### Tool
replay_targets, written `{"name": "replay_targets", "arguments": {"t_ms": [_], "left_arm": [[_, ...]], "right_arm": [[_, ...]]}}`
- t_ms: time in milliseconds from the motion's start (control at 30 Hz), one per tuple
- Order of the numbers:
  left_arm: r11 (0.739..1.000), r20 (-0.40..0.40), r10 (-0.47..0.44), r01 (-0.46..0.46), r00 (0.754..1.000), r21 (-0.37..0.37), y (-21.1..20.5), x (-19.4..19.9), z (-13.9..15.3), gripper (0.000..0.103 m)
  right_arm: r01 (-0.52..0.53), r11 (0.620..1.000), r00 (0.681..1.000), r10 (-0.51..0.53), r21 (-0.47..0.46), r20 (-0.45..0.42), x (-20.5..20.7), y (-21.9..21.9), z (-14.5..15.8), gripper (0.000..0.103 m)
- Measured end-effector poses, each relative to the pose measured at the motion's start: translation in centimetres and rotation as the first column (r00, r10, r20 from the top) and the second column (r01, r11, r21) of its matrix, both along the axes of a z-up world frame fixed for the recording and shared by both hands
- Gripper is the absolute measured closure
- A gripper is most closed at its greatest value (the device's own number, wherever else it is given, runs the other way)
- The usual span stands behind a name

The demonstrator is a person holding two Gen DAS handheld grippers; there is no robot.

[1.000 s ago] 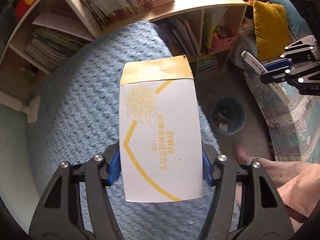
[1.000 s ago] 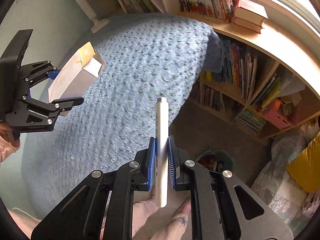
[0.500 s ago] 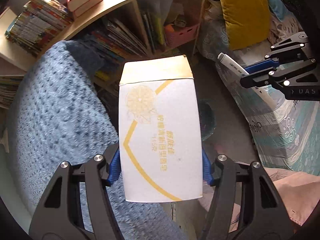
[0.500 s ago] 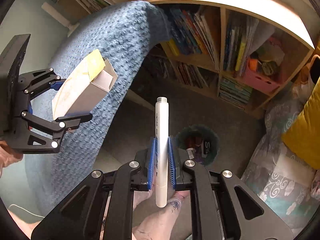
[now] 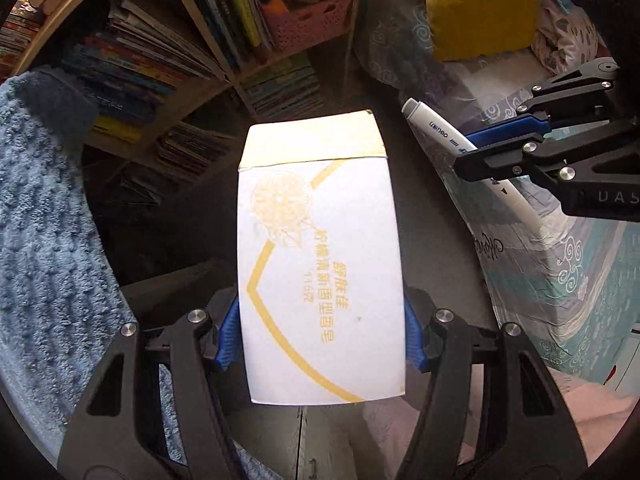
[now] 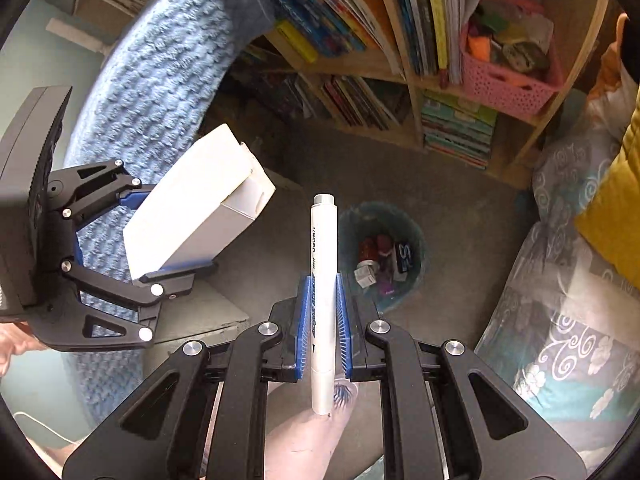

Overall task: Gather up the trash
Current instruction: 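Carry the box and marker over the teal wastebasket and open both tools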

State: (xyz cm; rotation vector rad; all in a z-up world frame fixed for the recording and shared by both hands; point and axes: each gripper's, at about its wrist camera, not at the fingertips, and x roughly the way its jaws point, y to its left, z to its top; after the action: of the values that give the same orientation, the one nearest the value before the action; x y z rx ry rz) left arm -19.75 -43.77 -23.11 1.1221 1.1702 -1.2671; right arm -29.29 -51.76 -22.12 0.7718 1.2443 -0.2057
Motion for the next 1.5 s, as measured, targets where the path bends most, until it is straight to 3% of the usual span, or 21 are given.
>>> {"name": "replay_targets", "arguments": {"t_ms": [400, 767, 1100, 1300, 1500], "left_arm": [[0.996, -0.039, 0.053, -0.050, 0.998, 0.074, -2.3, 0.2, -7.8, 0.043], [0.988, -0.060, 0.092, -0.084, 0.994, 0.128, -2.7, 0.7, -13.9, 0.043], [0.978, -0.097, 0.108, -0.088, 0.989, 0.188, -1.9, 0.7, -20.6, 0.043], [0.970, -0.135, 0.142, -0.110, 0.981, 0.218, -1.3, 0.6, -23.3, 0.043], [0.969, -0.136, 0.141, -0.108, 0.981, 0.223, -1.5, 0.3, -24.4, 0.043]], "right_arm": [[-0.005, 0.999, 1.000, 0.006, 0.054, -0.017, 0.3, -1.4, -7.0, 0.089], [0.000, 0.996, 0.999, 0.004, 0.086, -0.042, 1.0, -2.0, -13.1, 0.089], [0.014, 0.991, 0.995, 0.000, 0.136, -0.101, 1.3, -1.3, -20.5, 0.089], [0.031, 0.984, 0.993, -0.010, 0.176, -0.119, 1.5, -0.9, -24.1, 0.089], [0.031, 0.982, 0.992, -0.008, 0.186, -0.125, 2.1, -0.9, -25.8, 0.089]]}}
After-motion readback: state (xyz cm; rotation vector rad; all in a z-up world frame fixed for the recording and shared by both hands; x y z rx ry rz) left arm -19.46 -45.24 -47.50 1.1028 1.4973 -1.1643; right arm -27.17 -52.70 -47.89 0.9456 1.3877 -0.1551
